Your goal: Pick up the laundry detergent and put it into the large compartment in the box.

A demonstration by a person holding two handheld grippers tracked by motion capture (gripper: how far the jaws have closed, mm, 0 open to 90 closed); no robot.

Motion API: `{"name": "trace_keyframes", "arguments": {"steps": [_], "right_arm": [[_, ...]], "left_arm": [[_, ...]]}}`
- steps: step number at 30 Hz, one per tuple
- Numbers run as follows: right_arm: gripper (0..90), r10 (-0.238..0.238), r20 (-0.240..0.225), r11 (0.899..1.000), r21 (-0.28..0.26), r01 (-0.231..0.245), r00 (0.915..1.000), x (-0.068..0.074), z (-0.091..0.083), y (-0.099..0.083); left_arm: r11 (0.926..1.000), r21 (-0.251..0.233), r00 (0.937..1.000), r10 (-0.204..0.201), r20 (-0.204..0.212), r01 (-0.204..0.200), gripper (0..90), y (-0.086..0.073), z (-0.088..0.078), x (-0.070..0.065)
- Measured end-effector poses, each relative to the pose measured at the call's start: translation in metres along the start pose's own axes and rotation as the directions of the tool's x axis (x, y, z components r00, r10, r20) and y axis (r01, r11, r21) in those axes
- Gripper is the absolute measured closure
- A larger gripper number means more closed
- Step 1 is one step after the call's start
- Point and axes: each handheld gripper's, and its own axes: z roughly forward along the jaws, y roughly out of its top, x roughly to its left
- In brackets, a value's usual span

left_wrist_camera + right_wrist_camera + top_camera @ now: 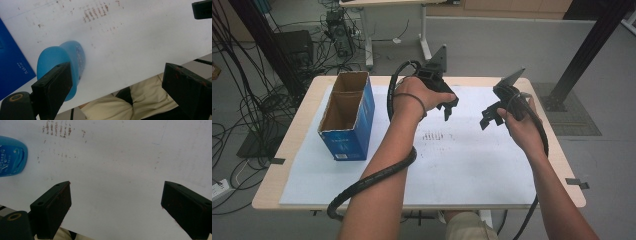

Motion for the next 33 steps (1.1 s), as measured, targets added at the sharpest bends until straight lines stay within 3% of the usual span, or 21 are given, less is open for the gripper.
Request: {"name": "trace_keyframes", "arguments": {"steps": [23, 33], "right_arm": [[9.3, 0.007, 0.001, 1.000, -0.010, -0.007, 1.0000, -0.0022, -0.0034, -0.0046], [9.3, 0.010, 0.003, 1.000, -0.017, -0.010, 0.9999, -0.0025, -0.0047, -0.0052]], "left_arm": [[1.0000, 0.004, 0.9999, 0.003, -0.013, -0.003, 9.4, 0.0032, -0.0002, -0.0062], [0.9999, 0.010, 0.9990, -0.007, -0.045, 0.007, 8.9, 0.0059, -0.0022, -0.0051]]}}
